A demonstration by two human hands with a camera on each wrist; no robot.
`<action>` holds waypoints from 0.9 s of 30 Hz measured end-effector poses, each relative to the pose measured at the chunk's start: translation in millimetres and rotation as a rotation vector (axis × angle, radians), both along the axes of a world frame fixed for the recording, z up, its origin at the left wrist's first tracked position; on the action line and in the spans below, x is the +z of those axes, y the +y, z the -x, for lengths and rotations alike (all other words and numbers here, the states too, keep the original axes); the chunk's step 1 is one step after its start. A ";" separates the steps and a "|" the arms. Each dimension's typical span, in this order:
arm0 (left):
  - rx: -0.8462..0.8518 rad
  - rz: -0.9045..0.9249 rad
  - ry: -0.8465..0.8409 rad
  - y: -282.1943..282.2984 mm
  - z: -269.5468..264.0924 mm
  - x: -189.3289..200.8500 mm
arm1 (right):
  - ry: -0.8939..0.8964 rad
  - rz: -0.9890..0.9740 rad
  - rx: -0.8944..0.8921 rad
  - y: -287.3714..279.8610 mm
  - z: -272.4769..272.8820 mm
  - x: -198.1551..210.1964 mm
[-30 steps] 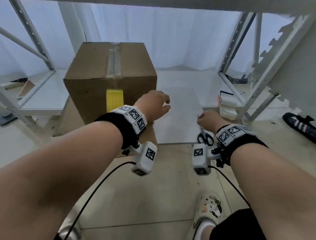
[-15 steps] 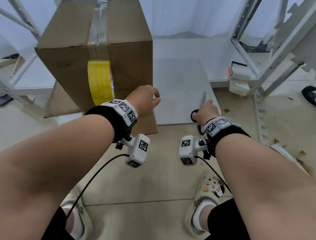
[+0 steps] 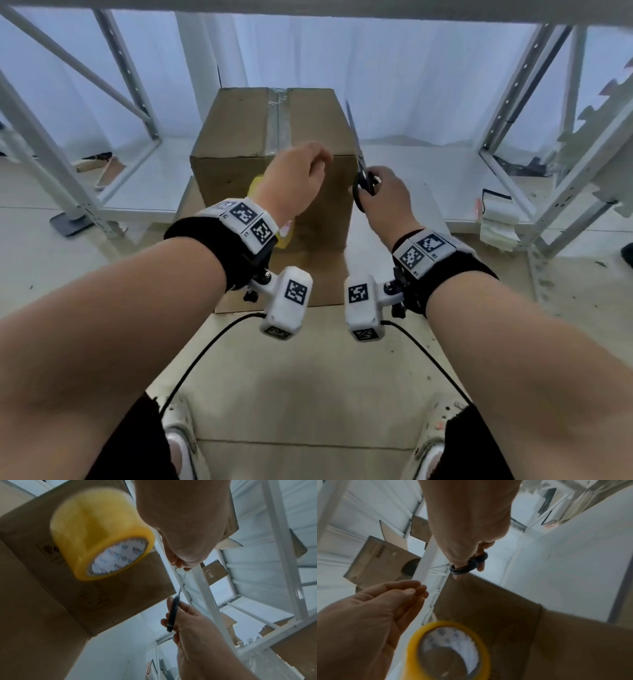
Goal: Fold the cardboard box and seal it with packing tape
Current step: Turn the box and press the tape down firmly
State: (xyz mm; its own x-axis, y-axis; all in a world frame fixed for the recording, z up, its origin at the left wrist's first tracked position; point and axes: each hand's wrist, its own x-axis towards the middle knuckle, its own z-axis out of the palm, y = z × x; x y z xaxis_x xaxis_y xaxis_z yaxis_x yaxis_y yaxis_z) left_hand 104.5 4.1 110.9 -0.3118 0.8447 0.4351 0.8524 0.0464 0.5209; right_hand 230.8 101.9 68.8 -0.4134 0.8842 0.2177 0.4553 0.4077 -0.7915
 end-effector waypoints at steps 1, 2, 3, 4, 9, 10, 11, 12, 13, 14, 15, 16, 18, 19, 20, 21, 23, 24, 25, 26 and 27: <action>0.003 -0.003 -0.016 -5.1 3.3 3.8 | -0.004 -0.036 0.008 -3.6 6.8 6.4; 0.008 -0.007 -0.021 -11.2 6.6 7.0 | -0.016 -0.079 0.015 -7.1 13.7 12.2; 0.018 -0.012 -0.017 -16.2 9.4 8.3 | -0.033 -0.125 0.017 -9.3 19.0 16.6; 0.035 -0.018 0.000 -20.9 13.6 9.0 | -0.048 -0.169 0.013 -10.7 23.6 21.3; 0.377 0.144 0.142 -33.3 56.7 3.0 | -0.238 -0.304 -0.077 -3.1 34.5 40.9; 0.448 0.227 0.106 -33.7 65.5 0.4 | -0.265 -0.297 -0.102 1.7 34.0 40.8; 0.495 0.297 0.057 -32.5 74.6 -2.0 | -0.275 -0.275 -0.121 7.2 34.7 40.7; 0.516 0.352 0.021 -30.8 81.3 -5.1 | -0.276 -0.240 -0.129 12.6 34.6 38.2; 0.519 0.390 0.000 -28.8 85.8 -8.7 | -0.271 -0.196 -0.119 16.8 34.0 34.7; 0.513 0.409 -0.012 -26.1 89.1 -12.2 | -0.249 -0.149 -0.085 20.9 34.7 29.8; 0.499 0.417 -0.022 -22.6 92.1 -15.2 | -0.202 -0.106 -0.040 25.0 36.5 24.4; 0.481 0.420 -0.031 -19.8 94.9 -18.4 | -0.141 -0.072 -0.005 27.0 37.8 19.1; 0.451 0.411 -0.028 -15.1 103.7 -22.2 | -0.046 -0.034 0.006 27.4 42.4 13.7; 0.438 0.408 -0.013 -13.6 109.5 -23.1 | -0.029 -0.030 -0.005 26.8 45.0 13.6; 0.428 0.410 0.009 -12.0 115.3 -23.3 | -0.035 -0.033 -0.016 26.6 47.5 14.1; 0.422 0.417 0.037 -9.8 120.0 -21.7 | -0.066 -0.046 -0.026 27.0 49.1 15.5; 0.433 0.414 0.098 -5.5 124.6 -16.7 | -0.190 -0.118 -0.057 25.6 50.6 20.3; 0.428 0.385 0.139 -2.4 124.9 -13.5 | -0.245 -0.174 -0.076 24.7 51.4 24.0; 0.392 0.334 0.188 0.2 123.3 -9.8 | -0.270 -0.226 -0.091 24.1 52.4 27.3; 0.320 0.277 0.224 3.1 121.2 -7.4 | -0.268 -0.267 -0.098 23.2 53.5 30.9; 0.225 0.224 0.242 5.5 119.1 -5.6 | -0.249 -0.296 -0.095 22.4 55.7 34.3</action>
